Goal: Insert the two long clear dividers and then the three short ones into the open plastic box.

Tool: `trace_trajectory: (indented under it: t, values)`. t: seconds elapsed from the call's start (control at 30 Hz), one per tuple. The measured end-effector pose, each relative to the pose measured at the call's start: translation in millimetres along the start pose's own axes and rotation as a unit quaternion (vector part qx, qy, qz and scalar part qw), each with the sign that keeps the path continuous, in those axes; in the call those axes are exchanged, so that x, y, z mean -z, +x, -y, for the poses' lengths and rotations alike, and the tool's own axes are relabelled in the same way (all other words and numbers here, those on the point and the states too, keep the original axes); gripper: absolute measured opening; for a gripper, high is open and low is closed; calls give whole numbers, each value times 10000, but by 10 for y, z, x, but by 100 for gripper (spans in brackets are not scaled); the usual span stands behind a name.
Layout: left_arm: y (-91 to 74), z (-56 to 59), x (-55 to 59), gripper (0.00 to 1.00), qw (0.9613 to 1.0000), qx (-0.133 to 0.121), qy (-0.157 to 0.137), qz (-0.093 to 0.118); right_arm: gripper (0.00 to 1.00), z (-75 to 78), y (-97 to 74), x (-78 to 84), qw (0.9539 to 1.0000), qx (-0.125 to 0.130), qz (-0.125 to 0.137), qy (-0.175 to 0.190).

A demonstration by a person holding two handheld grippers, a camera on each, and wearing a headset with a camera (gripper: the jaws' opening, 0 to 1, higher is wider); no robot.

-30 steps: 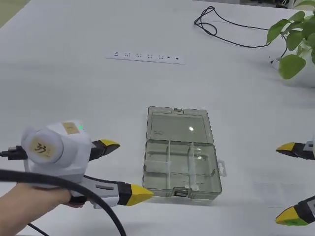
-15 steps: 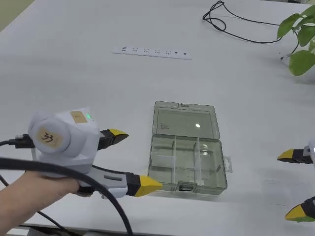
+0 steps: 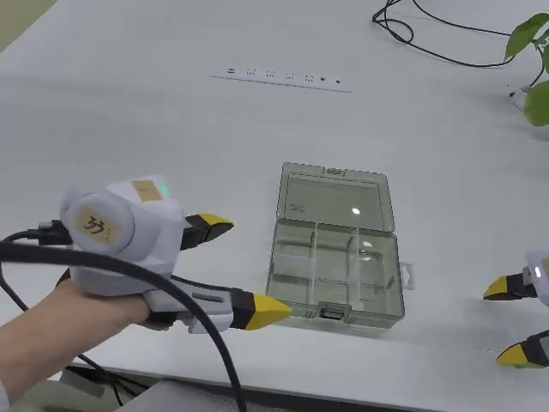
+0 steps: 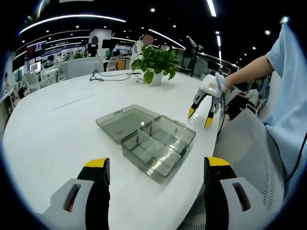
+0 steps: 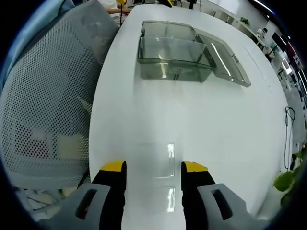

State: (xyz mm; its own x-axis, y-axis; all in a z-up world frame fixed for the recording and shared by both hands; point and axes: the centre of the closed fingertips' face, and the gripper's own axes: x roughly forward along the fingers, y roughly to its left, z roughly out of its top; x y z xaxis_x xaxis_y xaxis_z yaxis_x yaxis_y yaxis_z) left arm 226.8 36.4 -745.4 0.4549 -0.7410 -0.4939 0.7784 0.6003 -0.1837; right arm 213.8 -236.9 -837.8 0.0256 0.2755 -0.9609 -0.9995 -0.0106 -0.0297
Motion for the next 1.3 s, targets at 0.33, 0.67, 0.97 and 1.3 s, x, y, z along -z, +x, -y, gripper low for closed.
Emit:
trace_trajectory:
  t: [0.33,0.67,0.97,1.3]
  values:
    - [3,-31,11,81,10000,11,-37,0,38,2,31,-30,10000,-91,31,2]
    - [44,-18,-22,81,9999,44,-121,76,32,39,51,26,10000,10,-78,33]
    - [100,-26,5,80,9998,58,-188,56,32,55,56,37,9996,78,-30,256]
    - [152,-43,-24,74,9994,96,-304,139,32,307,-156,-367,9971,521,453,310]
